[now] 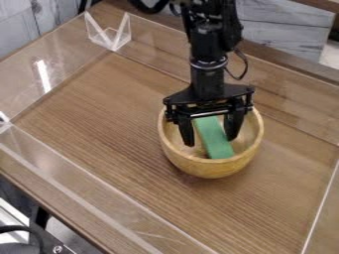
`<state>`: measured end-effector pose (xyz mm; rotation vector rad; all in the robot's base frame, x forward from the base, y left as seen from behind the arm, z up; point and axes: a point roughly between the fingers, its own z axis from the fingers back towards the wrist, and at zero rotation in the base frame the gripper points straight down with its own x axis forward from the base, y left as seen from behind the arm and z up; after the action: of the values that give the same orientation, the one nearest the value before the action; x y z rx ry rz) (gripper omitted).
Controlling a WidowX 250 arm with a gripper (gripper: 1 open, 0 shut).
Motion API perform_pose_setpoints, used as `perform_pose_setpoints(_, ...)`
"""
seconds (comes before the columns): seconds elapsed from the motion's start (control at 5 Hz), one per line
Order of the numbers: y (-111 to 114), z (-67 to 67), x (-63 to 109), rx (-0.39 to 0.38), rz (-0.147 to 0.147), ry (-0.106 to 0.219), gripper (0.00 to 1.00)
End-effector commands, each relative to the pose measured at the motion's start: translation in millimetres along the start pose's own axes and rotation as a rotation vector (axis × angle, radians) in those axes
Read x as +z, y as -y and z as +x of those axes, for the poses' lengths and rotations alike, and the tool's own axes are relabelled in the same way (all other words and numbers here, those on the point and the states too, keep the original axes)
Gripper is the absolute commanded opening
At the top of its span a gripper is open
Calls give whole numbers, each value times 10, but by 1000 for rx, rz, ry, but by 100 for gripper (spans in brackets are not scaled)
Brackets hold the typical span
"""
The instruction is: Remove the green block from inside the brown bowl and put it on the table
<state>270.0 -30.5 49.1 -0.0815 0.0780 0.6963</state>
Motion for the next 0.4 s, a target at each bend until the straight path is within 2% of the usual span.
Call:
perform_pose_setpoints(0.0,48,81,93,8,-38,29,100)
perform_pose_setpoints(0.2,50,102,79,12,-42,27,100)
